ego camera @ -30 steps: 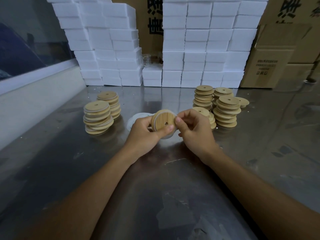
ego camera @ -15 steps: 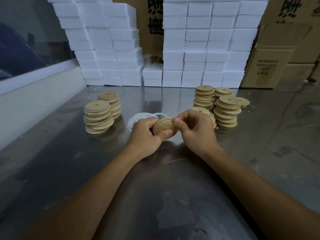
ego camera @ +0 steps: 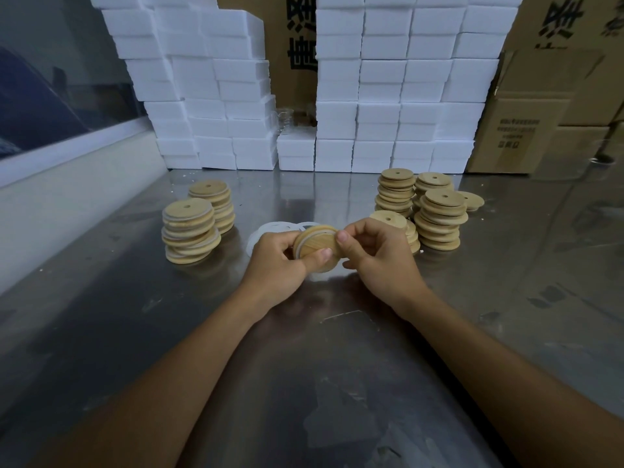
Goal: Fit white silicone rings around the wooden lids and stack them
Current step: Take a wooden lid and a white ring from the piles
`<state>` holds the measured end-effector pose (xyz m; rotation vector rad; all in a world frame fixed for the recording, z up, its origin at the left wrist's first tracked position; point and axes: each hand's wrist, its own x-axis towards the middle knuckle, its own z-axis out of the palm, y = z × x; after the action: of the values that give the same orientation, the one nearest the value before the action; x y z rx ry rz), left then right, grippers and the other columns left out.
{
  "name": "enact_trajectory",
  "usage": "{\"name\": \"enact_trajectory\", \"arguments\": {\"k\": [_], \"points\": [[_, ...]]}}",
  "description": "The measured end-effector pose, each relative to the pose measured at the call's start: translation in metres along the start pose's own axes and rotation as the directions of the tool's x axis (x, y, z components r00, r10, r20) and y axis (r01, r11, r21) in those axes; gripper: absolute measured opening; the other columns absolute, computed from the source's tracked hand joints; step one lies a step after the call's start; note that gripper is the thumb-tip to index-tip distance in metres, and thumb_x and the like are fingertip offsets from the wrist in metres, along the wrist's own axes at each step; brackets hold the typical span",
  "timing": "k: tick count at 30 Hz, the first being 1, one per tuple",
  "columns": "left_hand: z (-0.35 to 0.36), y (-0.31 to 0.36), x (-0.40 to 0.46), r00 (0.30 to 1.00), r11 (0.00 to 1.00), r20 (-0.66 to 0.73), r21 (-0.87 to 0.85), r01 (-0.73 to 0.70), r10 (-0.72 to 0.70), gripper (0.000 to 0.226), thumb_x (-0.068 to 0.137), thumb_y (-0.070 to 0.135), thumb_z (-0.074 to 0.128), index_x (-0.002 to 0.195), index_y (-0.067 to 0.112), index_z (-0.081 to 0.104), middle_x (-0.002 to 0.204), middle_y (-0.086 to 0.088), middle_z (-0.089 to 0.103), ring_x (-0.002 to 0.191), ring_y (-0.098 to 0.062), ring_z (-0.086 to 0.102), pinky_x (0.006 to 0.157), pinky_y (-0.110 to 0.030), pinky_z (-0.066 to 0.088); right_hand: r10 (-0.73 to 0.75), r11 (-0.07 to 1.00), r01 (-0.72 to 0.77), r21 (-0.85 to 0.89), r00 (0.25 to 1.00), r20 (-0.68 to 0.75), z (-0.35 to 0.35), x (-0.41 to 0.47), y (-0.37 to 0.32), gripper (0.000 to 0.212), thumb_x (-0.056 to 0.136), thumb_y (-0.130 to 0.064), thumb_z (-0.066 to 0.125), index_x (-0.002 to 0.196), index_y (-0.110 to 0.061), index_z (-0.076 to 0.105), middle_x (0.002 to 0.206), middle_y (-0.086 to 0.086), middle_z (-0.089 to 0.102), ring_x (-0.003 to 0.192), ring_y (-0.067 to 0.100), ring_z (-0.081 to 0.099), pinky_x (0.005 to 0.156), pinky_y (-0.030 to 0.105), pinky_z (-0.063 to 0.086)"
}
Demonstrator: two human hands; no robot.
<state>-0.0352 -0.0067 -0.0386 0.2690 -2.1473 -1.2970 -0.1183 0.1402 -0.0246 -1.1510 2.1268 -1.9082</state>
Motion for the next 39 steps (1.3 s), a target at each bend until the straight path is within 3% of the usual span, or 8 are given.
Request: {"name": "enact_trajectory", "arguments": {"k": [9,12,17,25,31,35,37,39], "points": [[0.002,0.001,0.0,0.997,0.991,0.056,0.12,-0.057,0.05,0.018,0.076,0.025,0.082,0.08,0.011,0.071,0.073,-0.007,0.068,0.068,-0.02,0.061,0.067,-0.036,0.051,-0.244,0.909,0.238,-0.342,0.97,0.027,0.002,-0.001,0.0,0.006,0.092,-0.008,0.063,0.086,-0.007,0.063,0.078,0.001,0.067,0.071,0.018,0.061,0.064,0.043,0.052],[0.002,0.002,0.001,0.996,0.992,0.058,0.102,-0.08,0.074,0.013,0.076,0.023,0.082,0.077,0.019,0.069,0.071,0.0,0.066,0.066,-0.011,0.059,0.064,-0.027,0.051,-0.31,0.858,0.304,-0.414,0.949,0.056,0.002,0.0,-0.003,0.004,0.091,-0.008,0.062,0.088,-0.005,0.063,0.081,0.0,0.065,0.069,0.017,0.056,0.061,0.042,0.049],[0.003,0.003,0.0,0.997,0.995,0.036,0.072,-0.066,0.063,0.019,0.076,0.022,0.081,0.072,0.032,0.066,0.066,0.011,0.063,0.064,0.0,0.057,0.06,-0.012,0.045,-0.14,0.97,0.13,-0.206,0.99,-0.034,0.007,-0.001,-0.001,0.011,0.095,-0.007,0.059,0.086,-0.004,0.062,0.072,-0.008,0.06,0.067,-0.001,0.056,0.06,0.014,0.044],[0.003,0.004,-0.001,1.0,0.998,-0.008,-0.062,0.025,-0.026,0.01,0.079,0.017,0.079,0.082,0.009,0.074,0.076,-0.009,0.072,0.068,-0.008,0.064,0.066,-0.027,0.055,-0.069,0.996,0.066,-0.064,0.996,-0.056,0.008,0.0,0.0,0.008,0.095,-0.014,0.062,0.088,-0.009,0.062,0.082,0.004,0.068,0.08,0.026,0.066,0.073,0.048,0.056],[0.003,0.007,-0.001,0.996,0.973,0.011,-0.211,0.088,-0.088,0.009,0.082,0.011,0.076,0.089,0.015,0.073,0.069,0.008,0.071,0.057,0.002,0.062,0.051,-0.008,0.043,0.023,0.999,-0.026,-0.031,0.996,-0.085,0.008,0.002,0.003,0.015,0.096,-0.013,0.061,0.081,-0.014,0.06,0.079,0.008,0.067,0.077,0.026,0.067,0.074,0.051,0.057],[0.003,0.012,-0.001,0.998,0.996,0.032,-0.074,-0.048,0.051,0.003,0.086,0.016,0.074,0.087,0.015,0.071,0.07,0.007,0.068,0.064,-0.013,0.065,0.058,-0.026,0.052,0.039,0.999,-0.044,-0.031,0.988,-0.153,0.007,0.004,0.005,0.016,0.098,-0.01,0.055,0.086,0.0,0.06,0.078,0.011,0.065,0.075,0.021,0.062,0.075,0.051,0.056],[0.0,0.011,0.001,0.992,0.991,0.038,0.059,-0.123,0.121,0.016,0.086,0.021,0.072,0.083,0.006,0.069,0.07,-0.011,0.064,0.064,-0.031,0.057,0.061,-0.041,0.048,0.042,0.999,-0.047,-0.021,0.981,-0.192,0.005,0.005,0.005,0.016,0.098,-0.01,0.055,0.084,-0.003,0.059,0.079,0.013,0.064,0.075,0.024,0.061,0.075,0.052,0.055],[-0.005,0.01,0.002,0.991,0.988,0.055,0.092,-0.123,0.118,0.028,0.087,0.023,0.07,0.08,-0.003,0.064,0.069,-0.024,0.059,0.06,-0.032,0.048,0.06,-0.043,0.044,0.033,0.999,-0.039,-0.027,0.978,-0.204,0.005,0.005,0.006,0.018,0.097,-0.012,0.058,0.079,-0.01,0.059,0.078,0.008,0.064,0.076,0.026,0.063,0.074,0.051,0.056]]}}
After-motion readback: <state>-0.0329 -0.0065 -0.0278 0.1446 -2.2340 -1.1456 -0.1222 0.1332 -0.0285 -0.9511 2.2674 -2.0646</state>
